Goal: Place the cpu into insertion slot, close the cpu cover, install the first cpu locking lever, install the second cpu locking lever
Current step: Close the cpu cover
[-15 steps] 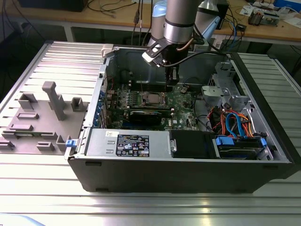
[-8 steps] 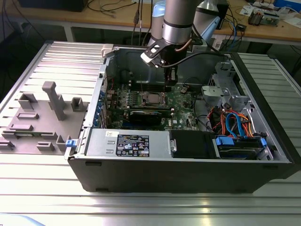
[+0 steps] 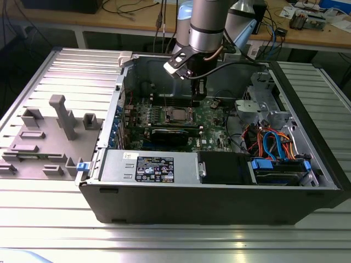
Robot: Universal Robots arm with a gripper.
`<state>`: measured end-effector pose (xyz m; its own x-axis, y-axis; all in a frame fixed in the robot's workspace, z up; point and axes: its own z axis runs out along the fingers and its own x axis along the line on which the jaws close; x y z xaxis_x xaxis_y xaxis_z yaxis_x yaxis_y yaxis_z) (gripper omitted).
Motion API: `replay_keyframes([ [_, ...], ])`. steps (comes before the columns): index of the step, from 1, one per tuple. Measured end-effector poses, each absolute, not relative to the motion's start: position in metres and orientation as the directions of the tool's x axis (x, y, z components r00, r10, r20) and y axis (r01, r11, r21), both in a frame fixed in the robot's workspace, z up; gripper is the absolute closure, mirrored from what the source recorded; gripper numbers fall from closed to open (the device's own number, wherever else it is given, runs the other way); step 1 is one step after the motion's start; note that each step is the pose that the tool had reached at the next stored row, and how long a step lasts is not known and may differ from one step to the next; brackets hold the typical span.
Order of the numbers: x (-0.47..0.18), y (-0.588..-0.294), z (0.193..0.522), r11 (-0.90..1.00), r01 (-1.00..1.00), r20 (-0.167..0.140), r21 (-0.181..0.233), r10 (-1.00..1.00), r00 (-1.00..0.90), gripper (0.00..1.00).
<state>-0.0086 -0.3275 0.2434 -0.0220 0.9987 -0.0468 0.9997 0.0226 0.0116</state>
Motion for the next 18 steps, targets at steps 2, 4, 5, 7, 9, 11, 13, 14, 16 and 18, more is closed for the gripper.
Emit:
replay_keyframes([
  [2,-0.0090,-0.3275,0.2432,0.023,1.000,-0.047,0.012,0.999,-0.022,0.89],
  [4,-0.0096,-0.3275,0.2429,0.023,1.000,-0.047,0.012,0.999,-0.022,0.89],
  [5,-0.0099,-0.3275,0.2428,0.023,1.000,-0.047,0.012,0.999,-0.022,0.89],
  [7,-0.0106,-0.3275,0.2425,0.023,1.000,-0.047,0.012,0.999,-0.022,0.89],
  [9,-0.0110,-0.3275,0.2422,0.023,1.000,-0.047,0.012,0.999,-0.022,0.89],
  [11,-0.0118,-0.3275,0.2418,0.023,1.000,-0.047,0.012,0.999,-0.022,0.89],
  [13,-0.0126,-0.3275,0.2416,0.023,1.000,-0.047,0.012,0.999,-0.022,0.89],
  [14,-0.0130,-0.3275,0.2415,0.023,1.000,-0.047,0.012,0.999,-0.022,0.89],
  [16,-0.0135,-0.3275,0.2412,0.023,1.000,-0.047,0.012,0.999,-0.022,0.89],
  [18,-0.0139,-0.3275,0.2409,0.023,1.000,-0.047,0.012,0.999,-0.022,0.89],
])
